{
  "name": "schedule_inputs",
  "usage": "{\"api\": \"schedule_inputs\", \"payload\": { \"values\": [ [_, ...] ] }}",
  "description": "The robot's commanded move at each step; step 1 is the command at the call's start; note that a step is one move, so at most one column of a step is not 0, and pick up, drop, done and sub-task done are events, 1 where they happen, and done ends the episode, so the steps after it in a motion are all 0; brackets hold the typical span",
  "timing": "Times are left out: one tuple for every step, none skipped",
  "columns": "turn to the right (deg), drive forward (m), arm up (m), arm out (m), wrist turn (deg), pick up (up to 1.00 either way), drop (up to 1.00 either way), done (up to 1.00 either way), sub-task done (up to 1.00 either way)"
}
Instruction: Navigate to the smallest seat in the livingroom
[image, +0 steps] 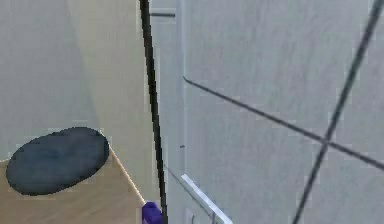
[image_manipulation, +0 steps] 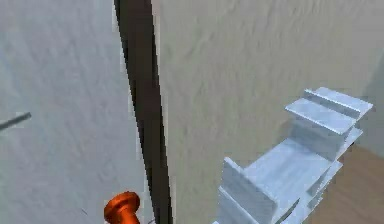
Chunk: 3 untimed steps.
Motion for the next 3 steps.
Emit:
{"api": "schedule_inputs", "payload": {
  "values": [
    [-45.0,0.00,0.00,0.00,0.0,0.00,0.00,0.00,0.00],
    [-27.0,0.00,0.00,0.00,0.0,0.00,0.00,0.00,0.00],
    [0.0,0.40,0.00,0.00,0.0,0.00,0.00,0.00,0.00]
  ]
}}
